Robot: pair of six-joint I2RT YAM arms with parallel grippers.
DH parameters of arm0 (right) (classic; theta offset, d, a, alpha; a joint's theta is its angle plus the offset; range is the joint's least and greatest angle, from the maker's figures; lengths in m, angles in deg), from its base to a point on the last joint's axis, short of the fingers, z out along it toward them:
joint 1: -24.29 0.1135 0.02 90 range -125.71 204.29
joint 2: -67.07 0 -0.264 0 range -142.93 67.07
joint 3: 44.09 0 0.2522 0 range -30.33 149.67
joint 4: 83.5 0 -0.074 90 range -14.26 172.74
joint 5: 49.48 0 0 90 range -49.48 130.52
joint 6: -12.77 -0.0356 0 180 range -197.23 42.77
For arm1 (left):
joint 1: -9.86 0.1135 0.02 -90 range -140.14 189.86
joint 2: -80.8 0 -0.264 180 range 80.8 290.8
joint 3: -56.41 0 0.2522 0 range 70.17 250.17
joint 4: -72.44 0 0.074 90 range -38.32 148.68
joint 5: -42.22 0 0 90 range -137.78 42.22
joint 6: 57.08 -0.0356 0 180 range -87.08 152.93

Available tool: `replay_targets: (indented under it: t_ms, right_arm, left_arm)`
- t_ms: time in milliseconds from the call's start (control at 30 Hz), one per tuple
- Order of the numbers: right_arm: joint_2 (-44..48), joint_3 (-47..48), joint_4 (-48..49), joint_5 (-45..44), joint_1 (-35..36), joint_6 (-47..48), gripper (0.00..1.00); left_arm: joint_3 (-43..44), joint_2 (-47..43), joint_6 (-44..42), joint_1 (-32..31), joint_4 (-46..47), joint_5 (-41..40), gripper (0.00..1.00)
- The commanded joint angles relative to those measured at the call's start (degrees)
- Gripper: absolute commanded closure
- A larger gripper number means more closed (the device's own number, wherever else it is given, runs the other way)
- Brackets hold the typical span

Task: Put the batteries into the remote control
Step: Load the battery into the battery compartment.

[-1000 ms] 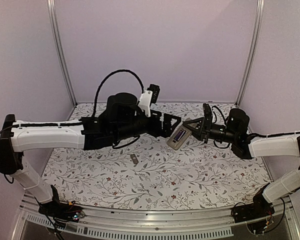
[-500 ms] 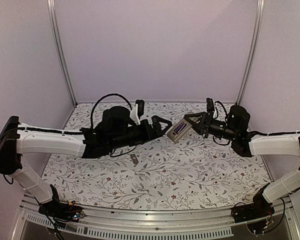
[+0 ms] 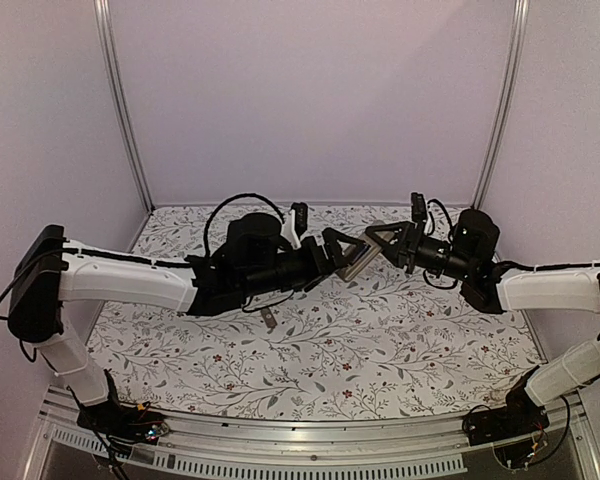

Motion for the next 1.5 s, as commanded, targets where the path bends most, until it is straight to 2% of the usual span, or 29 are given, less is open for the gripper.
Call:
replay_targets:
  t_ms: [0,267,700,900,1067,1167,1467]
  right_arm:
    - [-0.7,1.4,2.6,-1.2,1.0,1.0,1.0]
    - [-0.8,1.8,2.2,-1.6,1.7,1.8,1.0]
    - [0.8,2.8,-3.8,-2.5,2.8,7.1,1.0]
    - [1.4,2.7,-4.5,-2.3,2.9,7.7,1.0]
    - [1.5,2.8,-4.3,-1.8,2.8,7.8,1.0]
    - [1.7,2.8,-3.8,-1.8,2.9,7.6,1.0]
    - [2.0,3.1,1.6,-0.6,2.7,3.4,1.0]
  left_arm:
    - [1.7,2.3,2.9,-0.6,3.3,1.9,0.02]
    - [2.4,3.7,4.8,-0.3,3.8,2.4,0.07]
    - [4.3,5.9,7.3,0.7,4.6,4.3,0.18]
    - [4.2,6.1,7.7,0.9,5.2,4.4,0.28]
    - [3.1,6.4,8.4,1.0,7.0,4.8,0.33]
    - [2.3,6.8,9.4,1.2,8.3,5.5,0.4]
    - [0.3,6.9,10.3,1.4,11.2,6.6,0.54]
